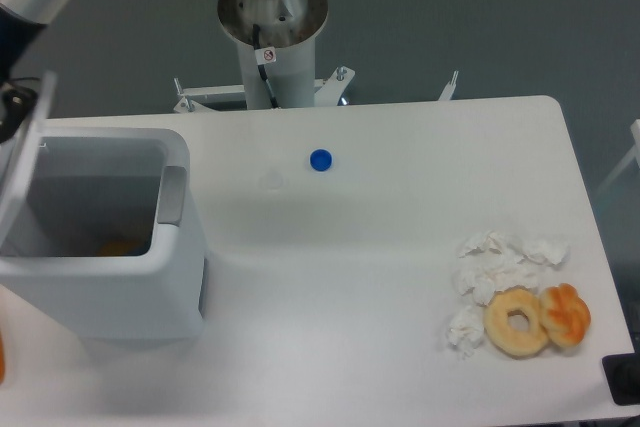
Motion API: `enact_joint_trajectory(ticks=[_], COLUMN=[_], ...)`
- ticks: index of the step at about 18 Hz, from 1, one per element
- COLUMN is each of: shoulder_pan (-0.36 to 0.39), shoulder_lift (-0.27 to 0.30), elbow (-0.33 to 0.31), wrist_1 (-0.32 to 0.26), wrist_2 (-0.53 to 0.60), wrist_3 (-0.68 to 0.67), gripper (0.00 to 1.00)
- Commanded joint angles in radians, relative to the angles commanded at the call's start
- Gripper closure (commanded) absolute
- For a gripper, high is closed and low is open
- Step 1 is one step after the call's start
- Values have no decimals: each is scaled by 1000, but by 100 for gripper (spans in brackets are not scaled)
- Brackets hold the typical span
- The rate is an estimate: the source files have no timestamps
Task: Close the trash can
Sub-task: 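Push the raised lid down over the trash can opening with the gripper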
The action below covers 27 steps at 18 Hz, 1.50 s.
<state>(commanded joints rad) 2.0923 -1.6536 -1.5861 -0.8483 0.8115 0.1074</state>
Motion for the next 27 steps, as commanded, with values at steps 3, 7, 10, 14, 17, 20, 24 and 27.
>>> enact_joint_trajectory(ticks=[3,7,10,14,17,20,24,27], shoulder_pan=[26,71,81,92,92,98,106,107], shoulder_lift=[3,0,0,2,0,0,-2,-2], elbow=[-18,-25,-37,-45,-46,-46,-46,-57], wrist_1=[2,-2,-3,-5,-5,-5,-6,-6], wrist_2=[2,2,3,26,52,55,55,64], wrist_3=[2,24,35,77,90,130,182,221], gripper=[0,0,0,0,0,0,0,0])
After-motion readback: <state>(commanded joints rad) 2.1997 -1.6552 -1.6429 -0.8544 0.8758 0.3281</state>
